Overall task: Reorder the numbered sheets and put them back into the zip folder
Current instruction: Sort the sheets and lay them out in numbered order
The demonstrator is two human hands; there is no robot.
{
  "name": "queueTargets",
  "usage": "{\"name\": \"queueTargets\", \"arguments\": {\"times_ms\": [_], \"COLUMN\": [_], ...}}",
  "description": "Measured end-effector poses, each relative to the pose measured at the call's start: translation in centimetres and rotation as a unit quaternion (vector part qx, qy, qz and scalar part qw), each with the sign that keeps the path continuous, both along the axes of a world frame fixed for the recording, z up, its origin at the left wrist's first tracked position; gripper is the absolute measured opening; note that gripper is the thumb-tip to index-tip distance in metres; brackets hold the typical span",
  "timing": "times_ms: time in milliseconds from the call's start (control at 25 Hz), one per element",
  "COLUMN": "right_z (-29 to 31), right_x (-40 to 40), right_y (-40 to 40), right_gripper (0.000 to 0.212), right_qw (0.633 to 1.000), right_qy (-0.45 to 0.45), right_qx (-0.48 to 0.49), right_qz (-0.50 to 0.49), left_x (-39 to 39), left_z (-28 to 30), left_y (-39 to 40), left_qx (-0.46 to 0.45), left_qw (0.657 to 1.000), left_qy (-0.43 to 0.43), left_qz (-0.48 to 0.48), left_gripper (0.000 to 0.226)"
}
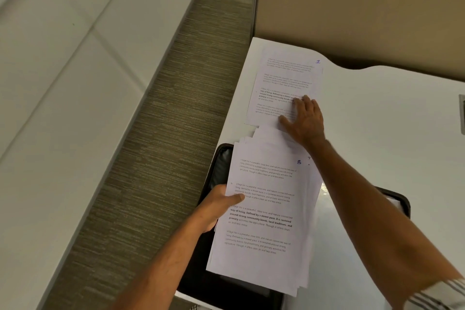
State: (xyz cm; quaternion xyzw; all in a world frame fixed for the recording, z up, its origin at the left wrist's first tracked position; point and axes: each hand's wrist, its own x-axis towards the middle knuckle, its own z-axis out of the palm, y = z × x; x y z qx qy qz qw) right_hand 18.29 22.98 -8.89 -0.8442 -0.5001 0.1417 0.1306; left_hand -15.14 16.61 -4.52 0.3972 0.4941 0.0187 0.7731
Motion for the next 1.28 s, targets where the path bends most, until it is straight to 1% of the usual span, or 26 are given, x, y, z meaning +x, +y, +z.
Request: {"name": "queueTargets", "arguments": {"times_ms": [80,240,560,680,760,840,920,1000,1040,1120,1160,1200,1240,1280], "right_z": [-0.2,-0.1,-0.2,-0.5,0.1,1.4,3.2,5.2,6.0,7.3,7.8,8.1,8.8,9.5], "right_x": [-0.5,-1.7,-2.1,-1.7,-1.9,-2.4,-3.1,-4.0,-4.5,-5.9,-6.7,-7.5,-8.3,-9.0], "right_y": [0.5,1.3,2.6,2.7,1.9,0.0,-3.2,-7.2,-9.2,-13.4,-15.6,-17.6,-19.3,-20.8], "right_gripper": [0.092,0.083,0.081,0.083,0.082,0.071,0.059,0.052,0.049,0.048,0.048,0.047,0.046,0.047], "right_qw": [1.0,1.0,1.0,1.0,1.0,0.995,0.978,0.947,0.929,0.898,0.883,0.866,0.842,0.808], "right_qy": [-0.003,-0.011,-0.025,-0.008,0.009,0.042,0.11,0.186,0.21,0.226,0.246,0.285,0.353,0.441], "right_qx": [-0.004,0.002,0.01,-0.006,0.016,0.082,0.142,0.192,0.219,0.26,0.265,0.25,0.22,0.177], "right_qz": [0.005,0.002,-0.002,0.006,-0.005,-0.042,-0.102,-0.176,-0.213,-0.274,-0.3,-0.326,-0.344,-0.348], "left_x": [0.0,-0.1,-0.2,-0.1,-0.1,-0.2,-0.4,-0.9,-1.2,-1.6,-1.7,-1.8,-1.7,-1.5], "left_z": [0.0,0.1,0.2,0.4,0.4,0.4,0.4,0.4,0.5,0.9,1.2,1.5,1.9,2.2], "left_y": [0.0,0.0,-0.1,-0.2,-0.3,-0.4,-0.5,-0.6,-0.6,-0.9,-1.1,-1.4,-1.7,-2.1], "left_qx": [-0.001,-0.002,0.007,0.012,0.018,0.018,0.003,-0.022,-0.034,-0.052,-0.06,-0.066,-0.07,-0.071], "left_qw": [1.0,1.0,1.0,1.0,1.0,1.0,1.0,0.999,0.998,0.994,0.992,0.99,0.988,0.987], "left_qy": [0.001,-0.004,0.004,0.003,0.009,0.013,0.006,-0.013,-0.026,-0.056,-0.074,-0.091,-0.105,-0.115], "left_qz": [0.003,0.002,0.003,0.005,0.006,0.014,0.028,0.046,0.056,0.074,0.081,0.085,0.087,0.088], "left_gripper": [0.027,0.025,0.022,0.021,0.021,0.023,0.026,0.028,0.03,0.035,0.037,0.039,0.039,0.038]}}
